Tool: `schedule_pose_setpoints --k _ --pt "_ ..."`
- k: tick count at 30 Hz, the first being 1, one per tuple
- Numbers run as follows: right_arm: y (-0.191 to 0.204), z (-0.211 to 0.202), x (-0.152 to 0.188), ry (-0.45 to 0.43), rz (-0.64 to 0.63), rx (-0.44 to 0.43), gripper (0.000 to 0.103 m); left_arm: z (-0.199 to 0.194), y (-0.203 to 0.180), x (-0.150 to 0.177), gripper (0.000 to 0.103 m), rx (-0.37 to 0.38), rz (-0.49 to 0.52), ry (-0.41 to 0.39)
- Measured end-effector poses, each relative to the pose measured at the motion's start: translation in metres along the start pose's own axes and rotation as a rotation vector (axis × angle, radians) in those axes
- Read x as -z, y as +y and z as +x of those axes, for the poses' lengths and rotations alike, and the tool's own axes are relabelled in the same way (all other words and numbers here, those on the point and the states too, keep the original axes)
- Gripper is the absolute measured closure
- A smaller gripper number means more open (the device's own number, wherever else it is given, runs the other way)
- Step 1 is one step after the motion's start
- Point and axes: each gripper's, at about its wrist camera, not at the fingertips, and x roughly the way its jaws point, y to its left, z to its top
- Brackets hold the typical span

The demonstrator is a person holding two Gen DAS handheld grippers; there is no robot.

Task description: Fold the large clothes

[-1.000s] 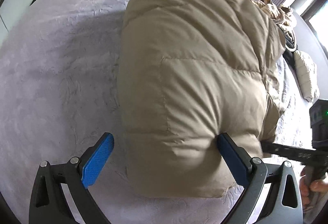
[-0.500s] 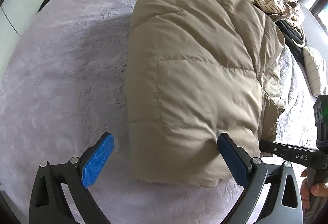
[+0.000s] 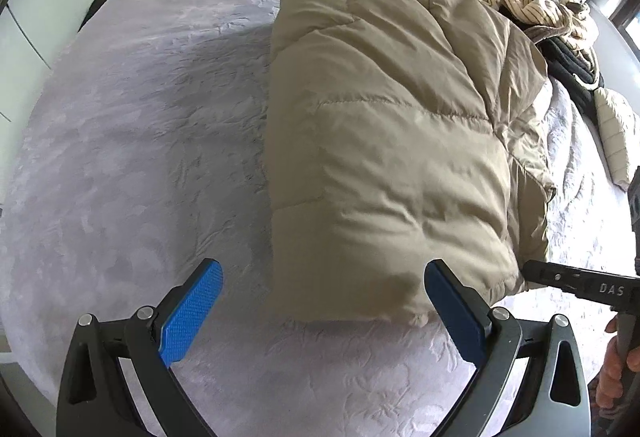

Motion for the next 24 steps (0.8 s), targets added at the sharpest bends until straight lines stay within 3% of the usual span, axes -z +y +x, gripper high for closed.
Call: schedule_pose_setpoints --k 5,7,11,14,20,21,22,24 --pt "0.012 -0.002 0.005 -0.002 -0.023 0.028 0.068 -0.008 0.0 0.01 0.001 -0.029 -0.01 0.02" --pt "0.018 -0.003 0.01 -0.006 -0.035 0.035 0.06 -0.012 0.0 0.015 0.001 -0.048 -0.007 0.007" --pt "0.027 -0.006 0.023 0.0 -0.037 0.037 0.055 -0.026 0.003 0.023 0.001 -0.065 -0.027 -0.02" --pt "0.033 -0.008 0.031 -0.009 -0.035 0.034 0.049 -0.04 0.002 0.027 0.001 -0.119 -0.01 -0.052" --pt "0.049 -0.025 0.043 -0.046 -0.051 0.049 0.034 -0.067 0.004 0.037 0.001 -0.096 -0.035 -0.109" --pt "0.052 -0.028 0.046 -0.056 -0.053 0.055 0.022 -0.069 0.005 0.037 0.001 -0.094 -0.036 -0.114" --pt "0.054 -0.031 0.048 -0.065 -0.053 0.058 0.016 -0.072 0.006 0.039 0.001 -0.102 -0.042 -0.115" --pt "0.06 -0.042 0.052 -0.105 -0.06 0.082 0.015 -0.075 0.008 0.04 0.001 -0.114 -0.05 -0.106"
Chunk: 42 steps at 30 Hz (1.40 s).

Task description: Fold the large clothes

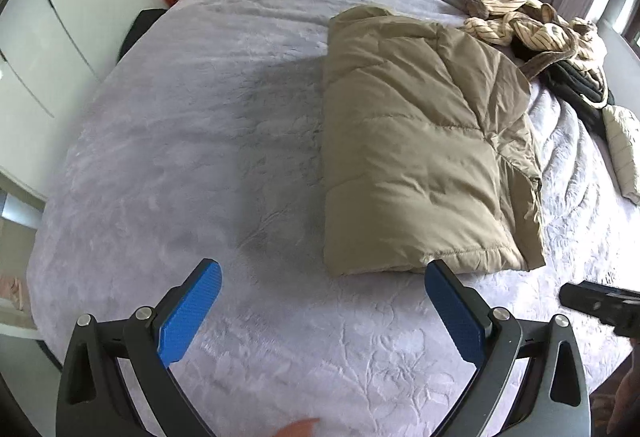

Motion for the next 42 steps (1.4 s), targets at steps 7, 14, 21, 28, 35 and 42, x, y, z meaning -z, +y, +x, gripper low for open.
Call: schedule_pose_setpoints --k 7,14,21,28,35,42 --pt "0.013 -0.049 -0.003 -0.167 -0.026 0.08 0.013 -0.031 -0.001 0.003 0.001 -0.023 0.006 -0.026" --pt "0.031 -0.088 -0.003 -0.254 -0.054 0.171 0.013 -0.065 -0.004 -0.005 0.001 0.001 0.011 -0.06" --pt "0.047 -0.113 0.0 -0.27 -0.058 0.238 0.013 -0.098 -0.007 -0.006 0.001 0.011 0.03 -0.112" --pt "0.059 -0.133 0.013 -0.347 -0.087 0.27 0.013 -0.117 -0.01 -0.004 0.001 0.002 0.038 -0.134" --pt "0.071 -0.141 0.02 -0.378 -0.135 0.25 0.013 -0.123 -0.011 -0.002 0.001 0.004 0.034 -0.134" --pt "0.078 -0.145 0.024 -0.394 -0.152 0.264 0.013 -0.132 -0.01 0.003 0.001 -0.003 0.034 -0.141"
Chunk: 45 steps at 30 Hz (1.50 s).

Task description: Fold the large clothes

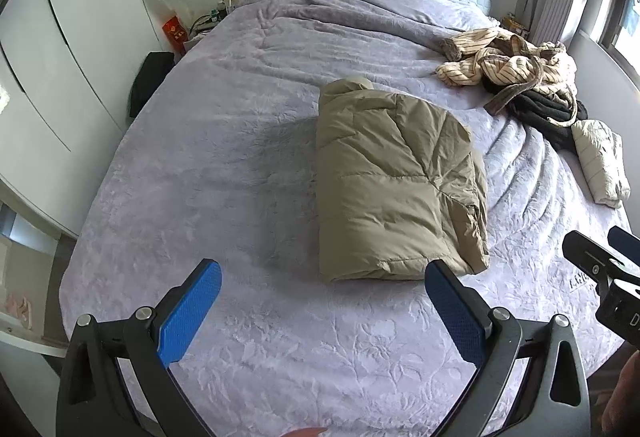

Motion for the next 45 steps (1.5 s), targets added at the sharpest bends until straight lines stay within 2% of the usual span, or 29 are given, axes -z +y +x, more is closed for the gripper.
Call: schedule_pose_setpoints --k 45 --pt "-0.0041 0.0016 0.0026 0.02 0.005 0.003 0.013 0.0044 0.004 -0.0056 0.001 -0.01 0.003 0.013"
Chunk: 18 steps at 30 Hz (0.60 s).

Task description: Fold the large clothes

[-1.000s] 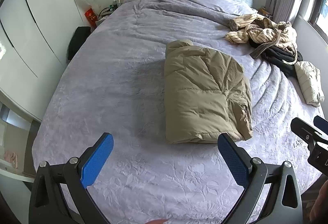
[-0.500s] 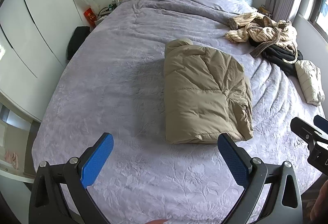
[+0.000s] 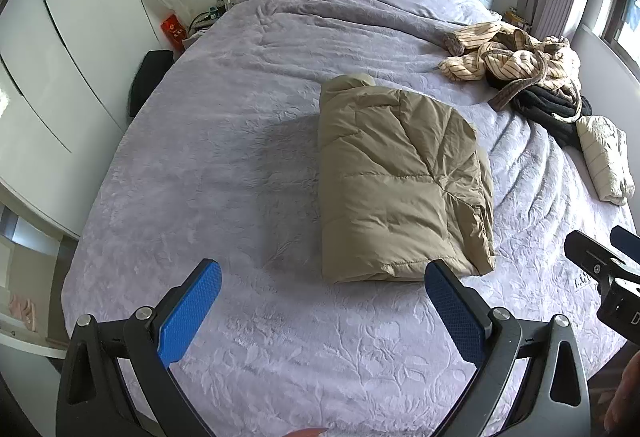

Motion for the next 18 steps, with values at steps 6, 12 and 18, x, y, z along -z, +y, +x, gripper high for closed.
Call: schedule_pose_setpoints --k 6,12,18 --pt "-0.0004 0.0013 -0.0013 0.002 -0.001 -0.001 0.013 0.0004 -0.0001 -0.0008 0.001 -0.001 0.001 0.0" --pt "-0.0006 0.0011 -0.0032 0.002 -0.003 0.0 0.013 0.0007 -0.0003 -0.0015 0.001 -0.001 0.001 0.0" --pt "-0.0011 0.0014 -0.0041 0.003 -0.004 -0.002 0.013 0.0014 -0.0008 -0.0031 0.001 -0.001 0.001 0.001"
